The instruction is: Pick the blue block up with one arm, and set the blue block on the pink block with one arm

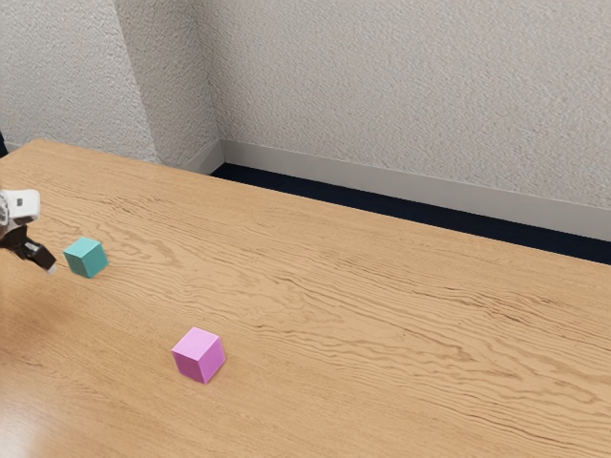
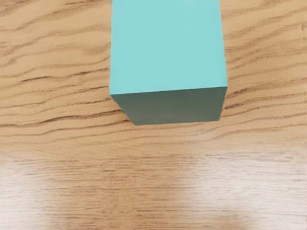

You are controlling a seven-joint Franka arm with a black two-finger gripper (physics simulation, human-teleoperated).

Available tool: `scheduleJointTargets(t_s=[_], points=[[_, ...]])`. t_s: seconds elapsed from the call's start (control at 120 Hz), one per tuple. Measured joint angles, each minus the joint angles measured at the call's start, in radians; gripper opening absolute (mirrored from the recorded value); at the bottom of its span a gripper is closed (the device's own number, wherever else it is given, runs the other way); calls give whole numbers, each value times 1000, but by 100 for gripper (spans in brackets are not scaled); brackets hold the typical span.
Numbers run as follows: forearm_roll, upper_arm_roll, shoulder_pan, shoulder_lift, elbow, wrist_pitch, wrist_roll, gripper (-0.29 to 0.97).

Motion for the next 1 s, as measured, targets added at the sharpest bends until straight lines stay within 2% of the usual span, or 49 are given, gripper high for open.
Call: scheduleJointTargets(t_s=[0.367, 0.717, 1.0], points=[[-164, -28, 7, 117, 94, 21, 131, 61], [-251, -49, 2, 212, 219, 21, 212, 61], [-358, -50, -6, 247, 254, 18, 259, 61]])
